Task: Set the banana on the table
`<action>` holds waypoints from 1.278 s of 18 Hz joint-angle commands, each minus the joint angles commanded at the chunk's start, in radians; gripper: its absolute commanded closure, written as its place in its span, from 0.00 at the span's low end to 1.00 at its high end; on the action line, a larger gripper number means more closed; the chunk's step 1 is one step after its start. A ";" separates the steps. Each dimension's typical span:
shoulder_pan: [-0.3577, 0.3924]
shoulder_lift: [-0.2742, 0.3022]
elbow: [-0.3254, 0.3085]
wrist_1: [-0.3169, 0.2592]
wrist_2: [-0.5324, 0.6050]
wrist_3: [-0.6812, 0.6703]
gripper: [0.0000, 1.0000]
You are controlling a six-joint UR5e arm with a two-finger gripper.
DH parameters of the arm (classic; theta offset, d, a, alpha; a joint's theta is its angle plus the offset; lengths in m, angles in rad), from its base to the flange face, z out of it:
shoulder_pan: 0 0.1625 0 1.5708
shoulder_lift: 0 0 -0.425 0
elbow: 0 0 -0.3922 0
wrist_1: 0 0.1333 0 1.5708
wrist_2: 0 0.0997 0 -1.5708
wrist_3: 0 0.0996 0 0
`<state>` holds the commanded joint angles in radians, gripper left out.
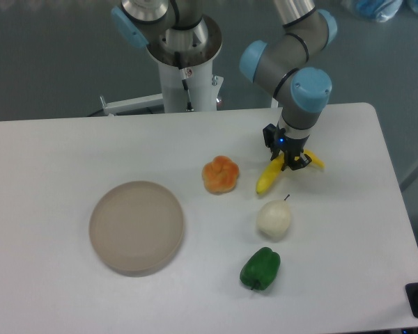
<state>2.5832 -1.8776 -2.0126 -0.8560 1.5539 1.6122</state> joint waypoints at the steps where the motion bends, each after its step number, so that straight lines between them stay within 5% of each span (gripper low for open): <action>1: 0.000 0.002 0.003 0.000 0.000 -0.002 0.49; 4: 0.000 0.003 0.021 -0.002 0.002 -0.003 0.13; 6: 0.002 0.006 0.029 -0.002 0.002 -0.003 0.02; 11: 0.000 0.008 0.078 -0.003 0.000 -0.044 0.00; 16: -0.037 -0.052 0.228 -0.003 0.000 -0.233 0.00; 23: -0.077 -0.113 0.368 0.000 0.000 -0.242 0.00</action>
<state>2.5065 -1.9910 -1.6446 -0.8560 1.5539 1.3698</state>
